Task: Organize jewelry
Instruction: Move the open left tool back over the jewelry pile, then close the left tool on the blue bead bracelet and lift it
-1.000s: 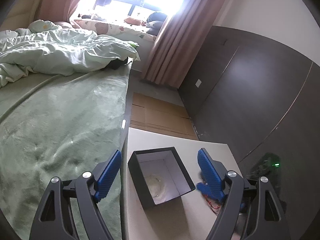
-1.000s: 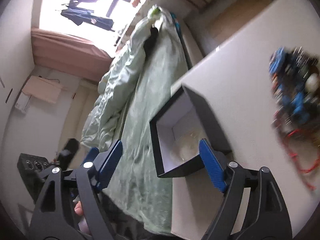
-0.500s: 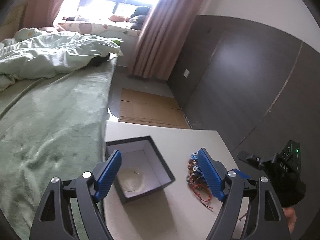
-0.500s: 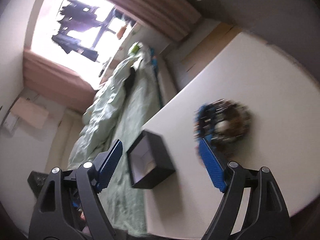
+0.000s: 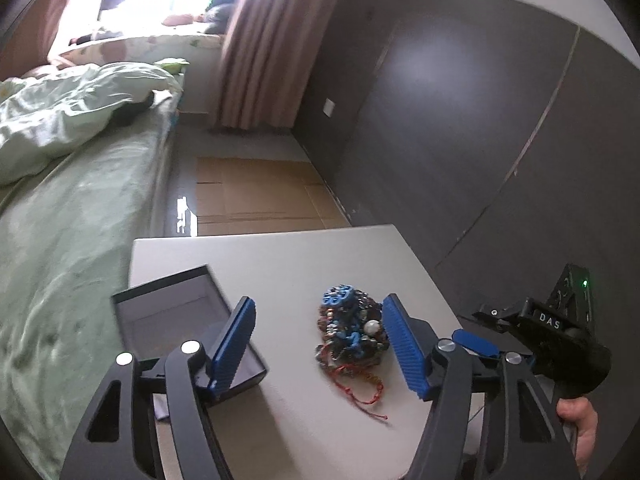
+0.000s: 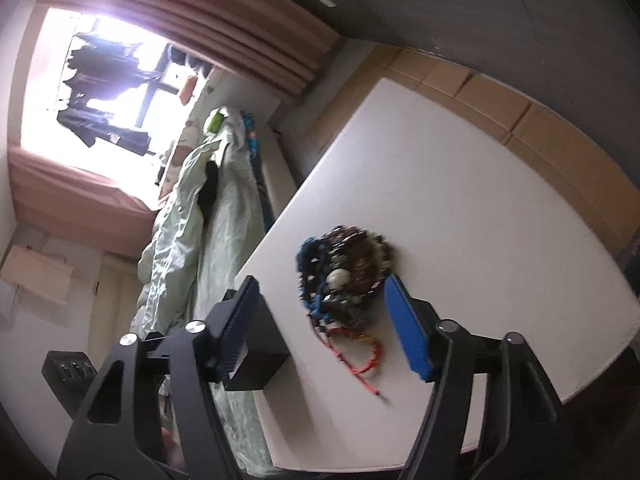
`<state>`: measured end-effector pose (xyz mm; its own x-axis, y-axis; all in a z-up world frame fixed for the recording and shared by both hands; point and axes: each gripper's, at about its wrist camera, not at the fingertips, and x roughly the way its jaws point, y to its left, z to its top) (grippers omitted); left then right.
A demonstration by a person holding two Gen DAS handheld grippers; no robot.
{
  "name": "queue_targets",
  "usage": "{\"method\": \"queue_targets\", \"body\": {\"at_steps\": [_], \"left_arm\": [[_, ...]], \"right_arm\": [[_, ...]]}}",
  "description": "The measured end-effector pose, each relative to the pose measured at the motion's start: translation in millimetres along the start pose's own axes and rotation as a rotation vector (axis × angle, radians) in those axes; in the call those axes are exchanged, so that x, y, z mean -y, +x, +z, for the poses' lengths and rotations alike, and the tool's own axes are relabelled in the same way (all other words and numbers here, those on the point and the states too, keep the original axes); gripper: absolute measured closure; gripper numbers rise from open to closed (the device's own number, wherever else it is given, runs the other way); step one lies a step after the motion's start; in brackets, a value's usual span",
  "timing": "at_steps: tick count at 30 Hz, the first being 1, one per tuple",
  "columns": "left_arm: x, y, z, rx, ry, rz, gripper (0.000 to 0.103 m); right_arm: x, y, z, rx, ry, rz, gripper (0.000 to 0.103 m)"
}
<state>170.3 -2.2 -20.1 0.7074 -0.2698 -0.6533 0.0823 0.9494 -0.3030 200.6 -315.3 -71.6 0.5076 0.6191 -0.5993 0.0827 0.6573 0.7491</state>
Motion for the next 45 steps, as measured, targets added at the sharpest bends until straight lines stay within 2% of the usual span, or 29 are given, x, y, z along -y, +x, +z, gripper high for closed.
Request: {"method": "queue_targets", "body": {"at_steps": [5, 9, 11, 14, 17, 19, 26, 29, 31, 35, 42, 45], "left_arm": [[10.1, 34.1, 5.8, -0.065, 0.003, -0.023, 0.048], [12.1, 62.9, 2.9, -0.109, -0.004, -0.031, 0.053], [11.8, 75.8, 1.3, -0.134, -0.016, -0.037, 0.055], [12.5, 92.7, -1.3, -0.162, -0.029, -0.048, 0.056], [15.0, 107.3, -3.4, -0.184, -0.028, -0.050, 0.059], [14.2, 118.1, -6.3, -0.210, -0.034, -0.053, 0.062], [7.6, 147.5, -14.9, -0.263, -0.047, -0.007, 0.064], [3.2, 156.9, -18.6, -0.283, -0.059, 0.002, 0.070], [1.8, 162.1, -19.8, -0.294, -0.054, 0.012, 0.085], [-5.0, 160.5, -15.2, -0.290, -0.067, -0.004, 0.097], [-3.6, 138.2, -2.8, -0.237, -0.058, -0.053, 0.097], [-2.6, 127.9, 2.4, -0.212, -0.054, -0.077, 0.097]], "right_arm": [[9.8, 7.0, 13.5, -0.014, 0.009, -0.053, 0.053], [2.7, 26.9, 25.6, -0.066, -0.061, -0.139, 0.056], [3.3, 41.9, 31.7, -0.115, -0.087, -0.156, 0.056], [0.0, 55.4, 40.2, -0.138, -0.138, -0.200, 0.056], [-0.7, 64.8, 42.5, -0.165, -0.164, -0.226, 0.065], [-1.3, 71.9, 42.7, -0.183, -0.189, -0.249, 0.066], [-0.4, 82.4, 42.1, -0.215, -0.226, -0.266, 0.066], [1.5, 83.8, 42.9, -0.216, -0.230, -0.278, 0.066], [2.1, 87.5, 43.5, -0.225, -0.225, -0.280, 0.066], [0.5, 92.8, 43.2, -0.238, -0.239, -0.287, 0.066], [-8.9, 101.4, 39.8, -0.238, -0.303, -0.337, 0.066], [-13.8, 109.4, 36.4, -0.242, -0.348, -0.382, 0.072]]}}
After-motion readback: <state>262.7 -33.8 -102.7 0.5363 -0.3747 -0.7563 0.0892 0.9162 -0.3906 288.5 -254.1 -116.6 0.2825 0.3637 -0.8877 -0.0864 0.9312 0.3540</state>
